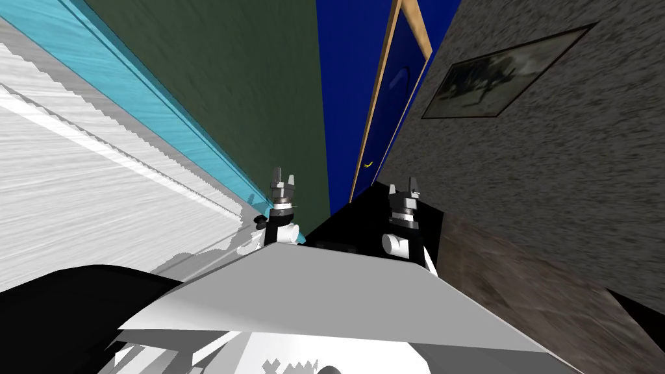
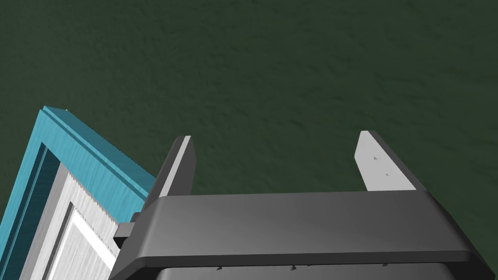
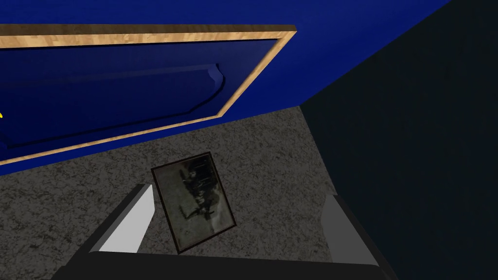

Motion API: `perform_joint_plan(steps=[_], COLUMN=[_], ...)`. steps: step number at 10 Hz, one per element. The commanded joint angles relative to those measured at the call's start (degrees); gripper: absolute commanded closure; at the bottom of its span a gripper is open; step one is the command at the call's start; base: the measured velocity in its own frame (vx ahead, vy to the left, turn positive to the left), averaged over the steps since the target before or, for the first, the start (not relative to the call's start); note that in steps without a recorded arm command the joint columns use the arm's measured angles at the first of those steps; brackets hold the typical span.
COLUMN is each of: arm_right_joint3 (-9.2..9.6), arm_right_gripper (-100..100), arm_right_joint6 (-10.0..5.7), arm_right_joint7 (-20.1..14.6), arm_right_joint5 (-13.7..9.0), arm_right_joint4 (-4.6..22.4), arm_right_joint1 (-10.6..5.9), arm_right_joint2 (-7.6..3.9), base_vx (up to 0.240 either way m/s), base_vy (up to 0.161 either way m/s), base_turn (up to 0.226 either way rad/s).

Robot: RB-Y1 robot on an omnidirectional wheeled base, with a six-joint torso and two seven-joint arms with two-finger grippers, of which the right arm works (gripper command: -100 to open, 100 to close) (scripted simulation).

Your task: Push the door open

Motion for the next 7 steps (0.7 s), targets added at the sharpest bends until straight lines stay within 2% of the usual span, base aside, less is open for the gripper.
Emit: perform_joint_plan(steps=[1, 2, 6, 7], arm_right_joint3=[0.39, 0.92, 2.07, 2.66], arm_right_gripper=[-100, -100, -100, -100], arm_right_joint6=[-0.52, -0.86, -1.61, -1.99], arm_right_joint7=[-0.2, -0.3, -0.5, -0.7], arm_right_joint5=[-0.2, -0.4, -0.7, -0.8], arm_right_joint4=[1.9, 3.5, 7.0, 8.8], arm_right_joint1=[-0.70, -1.35, -2.74, -3.46], arm_right_joint2=[-0.78, -1.38, -2.63, -3.26], base_vx=[0.102, 0.100, 0.098, 0.101], base_vy=[-0.117, -0.142, -0.103, -0.114], base_turn=[0.083, 0.108, 0.071, 0.122])
